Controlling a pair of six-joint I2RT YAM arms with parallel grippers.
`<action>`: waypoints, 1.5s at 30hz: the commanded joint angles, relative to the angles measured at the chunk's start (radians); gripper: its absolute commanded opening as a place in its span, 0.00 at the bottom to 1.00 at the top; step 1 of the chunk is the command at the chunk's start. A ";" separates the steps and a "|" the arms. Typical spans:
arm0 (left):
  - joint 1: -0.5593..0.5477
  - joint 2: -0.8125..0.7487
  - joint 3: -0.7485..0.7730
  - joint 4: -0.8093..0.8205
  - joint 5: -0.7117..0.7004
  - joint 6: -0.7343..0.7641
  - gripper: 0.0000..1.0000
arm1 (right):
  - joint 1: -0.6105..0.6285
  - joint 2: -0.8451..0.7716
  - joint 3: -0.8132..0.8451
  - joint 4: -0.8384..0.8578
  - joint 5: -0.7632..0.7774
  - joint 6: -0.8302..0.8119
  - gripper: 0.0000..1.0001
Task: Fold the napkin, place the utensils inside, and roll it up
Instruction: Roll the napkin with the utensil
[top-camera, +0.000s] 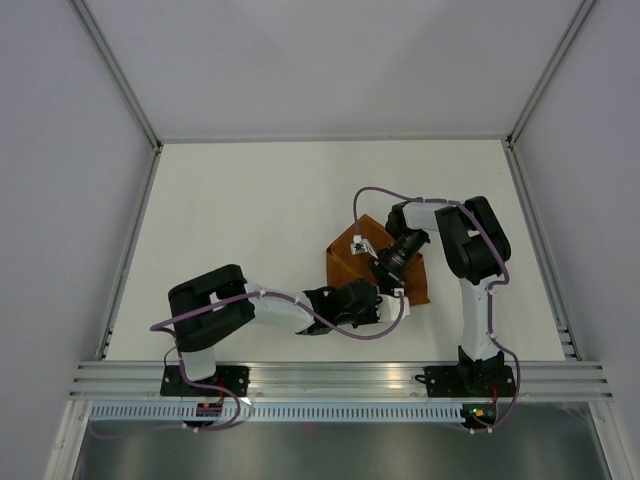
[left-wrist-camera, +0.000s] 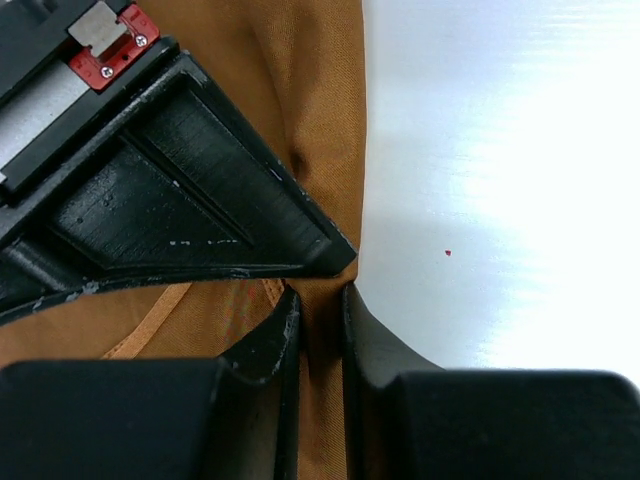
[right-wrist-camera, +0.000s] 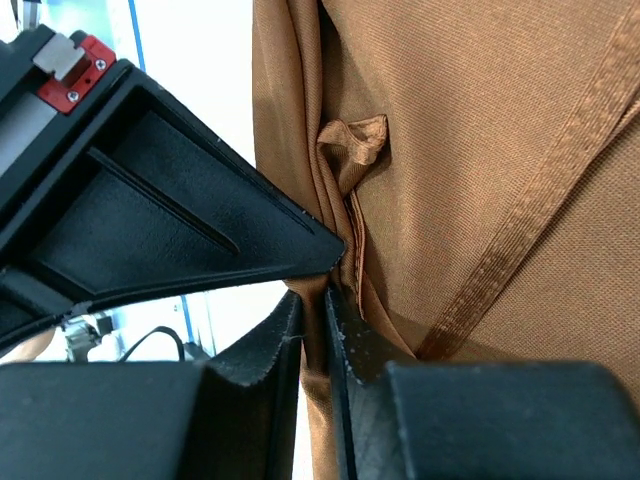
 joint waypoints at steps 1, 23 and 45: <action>0.015 0.047 0.023 -0.133 0.137 -0.029 0.02 | 0.003 -0.004 -0.005 0.180 0.099 -0.018 0.23; 0.316 0.200 0.199 -0.392 0.846 -0.233 0.02 | -0.149 -0.368 -0.146 0.528 0.110 0.286 0.45; 0.403 0.401 0.524 -0.700 0.955 -0.418 0.02 | -0.116 -0.813 -0.561 0.875 0.289 0.323 0.51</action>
